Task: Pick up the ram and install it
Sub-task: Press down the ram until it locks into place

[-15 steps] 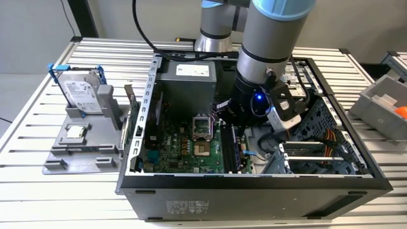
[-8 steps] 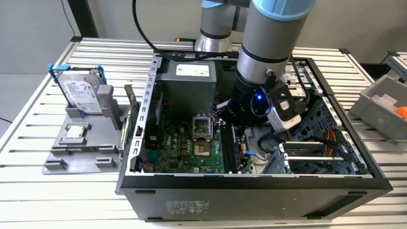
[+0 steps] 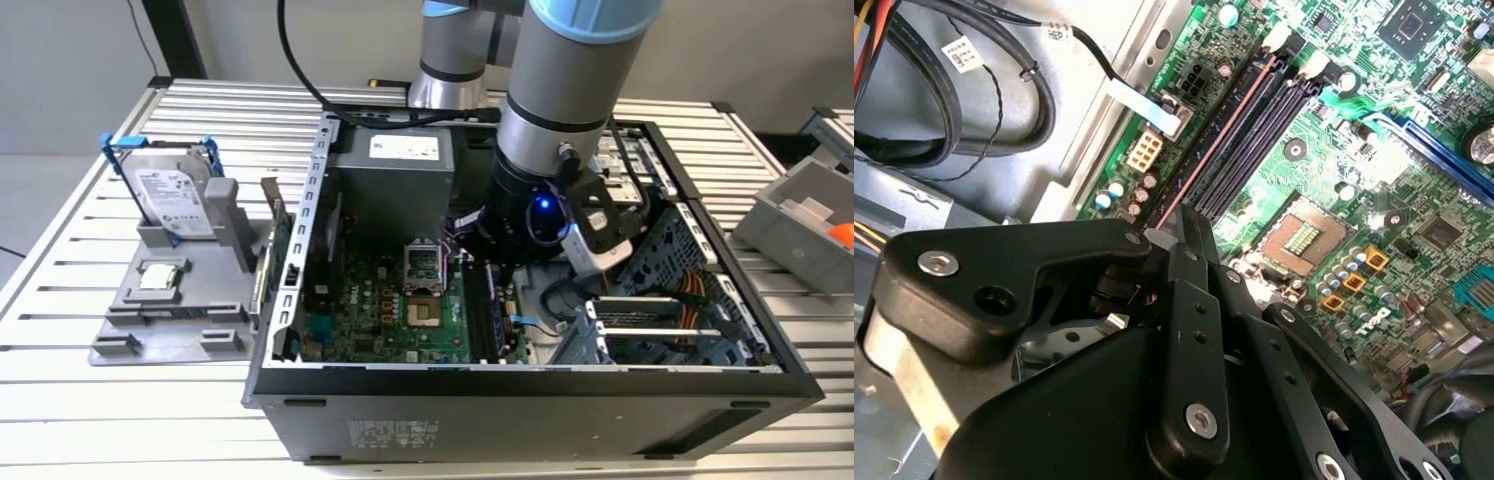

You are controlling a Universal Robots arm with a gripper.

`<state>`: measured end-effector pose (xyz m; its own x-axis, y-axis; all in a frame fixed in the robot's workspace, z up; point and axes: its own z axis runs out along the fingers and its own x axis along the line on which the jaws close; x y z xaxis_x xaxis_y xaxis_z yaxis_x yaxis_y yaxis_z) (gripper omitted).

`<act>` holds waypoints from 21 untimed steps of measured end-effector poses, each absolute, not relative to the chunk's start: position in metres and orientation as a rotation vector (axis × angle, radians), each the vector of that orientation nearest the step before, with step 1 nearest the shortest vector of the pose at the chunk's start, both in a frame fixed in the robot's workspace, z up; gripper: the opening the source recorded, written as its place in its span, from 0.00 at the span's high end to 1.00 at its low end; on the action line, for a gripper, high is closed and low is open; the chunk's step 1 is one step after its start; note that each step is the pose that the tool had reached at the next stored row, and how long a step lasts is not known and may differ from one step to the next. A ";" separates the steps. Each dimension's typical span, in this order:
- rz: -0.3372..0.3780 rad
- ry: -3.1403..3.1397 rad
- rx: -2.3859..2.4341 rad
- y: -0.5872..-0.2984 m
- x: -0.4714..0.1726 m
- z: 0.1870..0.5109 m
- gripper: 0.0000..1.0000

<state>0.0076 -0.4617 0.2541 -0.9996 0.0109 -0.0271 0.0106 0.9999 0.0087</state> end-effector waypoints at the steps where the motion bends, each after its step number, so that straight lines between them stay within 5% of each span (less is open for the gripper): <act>1: 0.013 3.114 0.012 -0.462 0.008 0.254 1.00; 21: 0.014 3.114 -0.021 -0.462 0.008 0.254 1.00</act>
